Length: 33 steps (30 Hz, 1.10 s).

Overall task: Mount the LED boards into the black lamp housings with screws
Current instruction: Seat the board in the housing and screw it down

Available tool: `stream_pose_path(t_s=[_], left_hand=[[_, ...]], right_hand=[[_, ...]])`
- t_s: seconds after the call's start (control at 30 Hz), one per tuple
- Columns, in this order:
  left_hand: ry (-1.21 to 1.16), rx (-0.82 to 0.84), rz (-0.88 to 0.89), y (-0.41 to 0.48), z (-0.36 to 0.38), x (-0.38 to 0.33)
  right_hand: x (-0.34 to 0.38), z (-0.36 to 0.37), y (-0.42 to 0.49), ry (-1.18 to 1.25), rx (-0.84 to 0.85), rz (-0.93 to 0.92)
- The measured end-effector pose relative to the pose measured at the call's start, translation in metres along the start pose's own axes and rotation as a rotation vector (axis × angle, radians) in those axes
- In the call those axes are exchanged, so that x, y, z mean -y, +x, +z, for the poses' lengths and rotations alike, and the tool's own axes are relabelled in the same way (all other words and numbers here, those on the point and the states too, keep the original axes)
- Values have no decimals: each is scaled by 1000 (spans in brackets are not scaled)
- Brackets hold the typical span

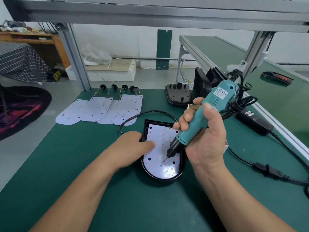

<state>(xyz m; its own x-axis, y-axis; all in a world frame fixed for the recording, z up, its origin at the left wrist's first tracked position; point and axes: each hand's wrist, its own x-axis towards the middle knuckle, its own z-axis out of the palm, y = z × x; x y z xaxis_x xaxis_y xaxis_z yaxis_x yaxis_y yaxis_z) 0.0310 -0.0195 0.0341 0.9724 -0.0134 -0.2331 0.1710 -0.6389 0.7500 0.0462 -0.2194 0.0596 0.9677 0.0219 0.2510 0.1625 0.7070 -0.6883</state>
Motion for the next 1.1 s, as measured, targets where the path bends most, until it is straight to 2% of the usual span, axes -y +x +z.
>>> stream_pose_path(t_s=[0.63,0.9,1.1], left_hand=[[-59,18,52,5,5,7],[-50,17,30,4,5,5],[-14,-17,17,4,5,4]], right_hand=[[-1,12,-10,-92,148,-47],[1,14,-12,-133,149,-72],[-1,23,-23,-156,325,-59]])
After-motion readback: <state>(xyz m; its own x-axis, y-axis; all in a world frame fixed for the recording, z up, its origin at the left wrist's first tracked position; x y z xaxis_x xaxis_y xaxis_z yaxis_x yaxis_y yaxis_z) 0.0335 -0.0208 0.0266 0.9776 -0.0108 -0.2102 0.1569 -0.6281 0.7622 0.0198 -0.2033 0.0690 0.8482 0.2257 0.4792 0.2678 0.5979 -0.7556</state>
